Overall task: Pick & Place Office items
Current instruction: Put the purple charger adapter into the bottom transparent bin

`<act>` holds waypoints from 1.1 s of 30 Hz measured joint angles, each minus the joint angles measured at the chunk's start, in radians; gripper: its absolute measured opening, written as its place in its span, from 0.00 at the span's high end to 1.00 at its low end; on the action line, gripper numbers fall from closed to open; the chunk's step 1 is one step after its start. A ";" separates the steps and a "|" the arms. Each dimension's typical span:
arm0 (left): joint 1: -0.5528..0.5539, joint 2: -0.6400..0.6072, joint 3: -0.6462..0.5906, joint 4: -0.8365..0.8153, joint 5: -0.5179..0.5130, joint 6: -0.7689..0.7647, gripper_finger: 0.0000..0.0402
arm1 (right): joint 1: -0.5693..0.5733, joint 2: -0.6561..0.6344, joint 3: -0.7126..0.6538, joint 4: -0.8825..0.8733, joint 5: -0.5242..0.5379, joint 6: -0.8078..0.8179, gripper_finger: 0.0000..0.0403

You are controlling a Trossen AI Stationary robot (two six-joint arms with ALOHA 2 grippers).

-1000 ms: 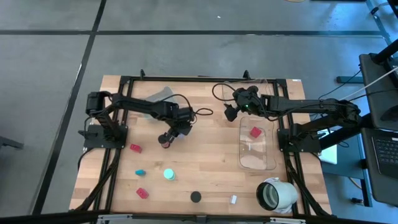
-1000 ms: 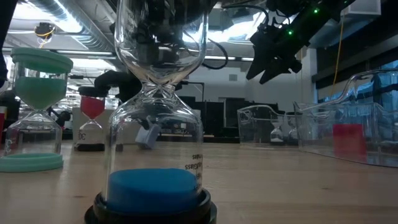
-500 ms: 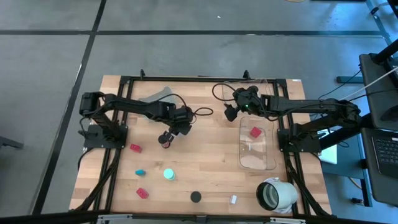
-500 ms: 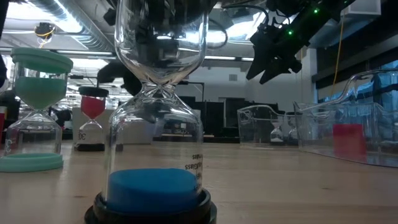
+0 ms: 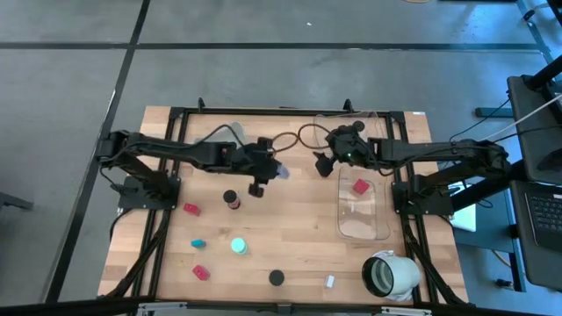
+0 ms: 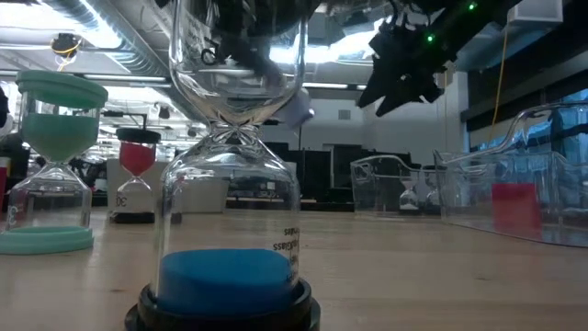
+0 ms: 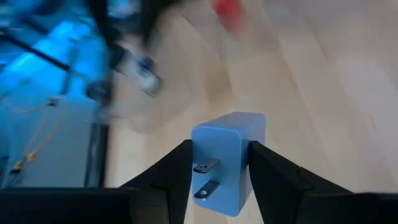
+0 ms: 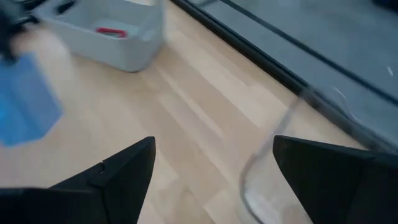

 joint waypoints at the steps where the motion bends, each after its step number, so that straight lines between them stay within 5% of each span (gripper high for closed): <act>1: -0.006 -0.007 0.000 0.035 -0.020 -0.028 0.64 | 0.017 0.000 0.000 0.016 0.000 -0.023 0.19; 6: -0.043 -0.031 0.001 0.179 -0.110 -0.149 0.64 | 0.130 0.000 0.000 0.114 -0.002 -0.153 0.19; 15: -0.123 -0.032 0.001 0.340 -0.145 -0.115 0.64 | 0.264 0.000 0.000 0.231 0.047 -0.289 0.19; 33: -0.172 -0.034 0.003 0.508 -0.189 -0.048 0.65 | 0.299 0.000 -0.001 0.390 0.046 -0.319 0.19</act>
